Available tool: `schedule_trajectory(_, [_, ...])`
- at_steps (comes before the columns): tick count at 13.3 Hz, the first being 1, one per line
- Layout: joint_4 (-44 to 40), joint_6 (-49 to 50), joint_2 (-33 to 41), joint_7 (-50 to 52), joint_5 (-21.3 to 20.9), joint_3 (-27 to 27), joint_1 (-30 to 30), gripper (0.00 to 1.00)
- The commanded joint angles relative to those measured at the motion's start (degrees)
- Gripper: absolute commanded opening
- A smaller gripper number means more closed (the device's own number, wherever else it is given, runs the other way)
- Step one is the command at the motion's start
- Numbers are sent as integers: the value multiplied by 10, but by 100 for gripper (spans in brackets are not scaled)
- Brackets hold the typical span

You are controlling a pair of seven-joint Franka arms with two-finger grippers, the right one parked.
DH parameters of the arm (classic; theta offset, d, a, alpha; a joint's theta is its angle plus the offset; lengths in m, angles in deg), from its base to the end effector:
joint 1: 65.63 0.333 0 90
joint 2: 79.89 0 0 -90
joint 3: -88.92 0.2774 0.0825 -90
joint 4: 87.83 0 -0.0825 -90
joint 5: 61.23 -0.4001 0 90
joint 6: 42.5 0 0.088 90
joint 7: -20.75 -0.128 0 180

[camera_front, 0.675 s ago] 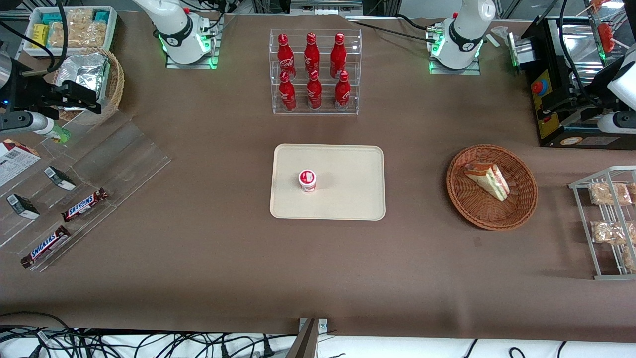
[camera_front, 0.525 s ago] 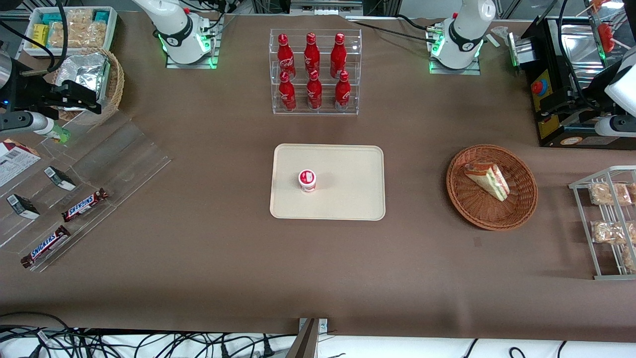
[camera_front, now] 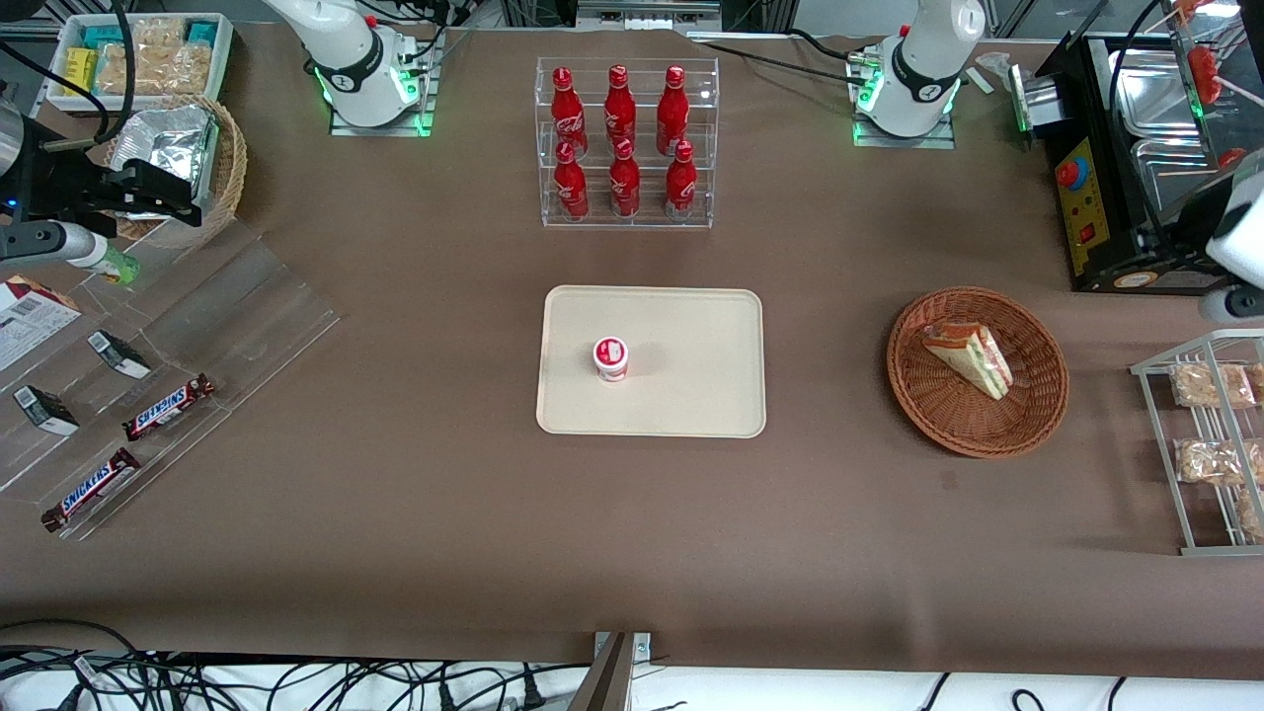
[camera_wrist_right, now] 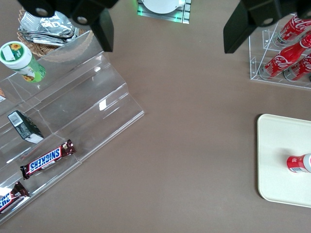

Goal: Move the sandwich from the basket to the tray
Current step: 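Move the left gripper from rest toward the sandwich in the wicker basket, then lower the open left gripper around the wrapped sandwich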

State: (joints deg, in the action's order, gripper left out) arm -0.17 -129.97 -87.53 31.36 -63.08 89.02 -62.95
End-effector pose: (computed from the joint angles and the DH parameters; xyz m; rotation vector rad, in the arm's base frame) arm 0.5935 0.0330 0.5034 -3.0719 -0.3594 0.2077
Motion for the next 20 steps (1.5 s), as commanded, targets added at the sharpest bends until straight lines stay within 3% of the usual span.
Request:
schedule_trajectory(1, [59,-65,0,76,-8,-2,14,100])
schedule_trajectory(7, [268,-295,30,227,-7,-9,17,100])
schedule_trajectory(11, [378,-455,24,272,-11,-9,15,100])
schedule_trajectory(14, [399,-508,-3,301,-15,-9,9,100])
schedule_trajectory(17, [431,-560,-20,346,-57,-12,8,100])
schedule_trajectory(20, [441,-575,-35,351,-57,-13,8,100])
